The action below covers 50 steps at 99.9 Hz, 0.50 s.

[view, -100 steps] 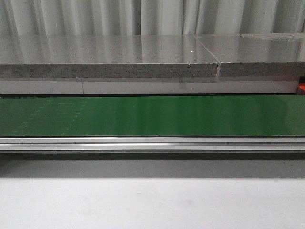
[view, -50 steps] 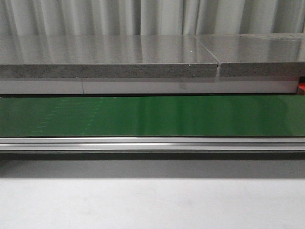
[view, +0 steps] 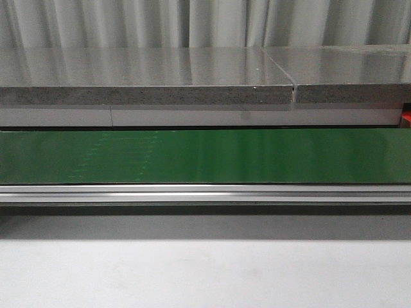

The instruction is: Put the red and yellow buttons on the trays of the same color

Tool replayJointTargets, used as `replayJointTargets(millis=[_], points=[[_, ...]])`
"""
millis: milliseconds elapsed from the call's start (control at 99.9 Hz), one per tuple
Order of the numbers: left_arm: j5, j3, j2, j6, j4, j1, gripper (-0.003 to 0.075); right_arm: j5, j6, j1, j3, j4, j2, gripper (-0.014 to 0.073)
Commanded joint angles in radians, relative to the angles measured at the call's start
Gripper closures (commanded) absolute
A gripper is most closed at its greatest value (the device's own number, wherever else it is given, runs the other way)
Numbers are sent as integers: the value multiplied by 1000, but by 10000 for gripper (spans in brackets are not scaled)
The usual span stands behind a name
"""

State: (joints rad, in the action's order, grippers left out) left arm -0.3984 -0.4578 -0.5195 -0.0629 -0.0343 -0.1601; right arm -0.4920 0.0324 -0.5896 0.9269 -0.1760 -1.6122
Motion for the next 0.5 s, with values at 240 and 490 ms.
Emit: replayJointTargets(millis=[240, 490], points=[[77, -30, -3, -2, -11, -9, 739, 62, 2, 51, 22, -22, 178, 20], [77, -30, -3, -2, -11, -9, 739, 64, 74, 209, 22, -22, 402, 21]])
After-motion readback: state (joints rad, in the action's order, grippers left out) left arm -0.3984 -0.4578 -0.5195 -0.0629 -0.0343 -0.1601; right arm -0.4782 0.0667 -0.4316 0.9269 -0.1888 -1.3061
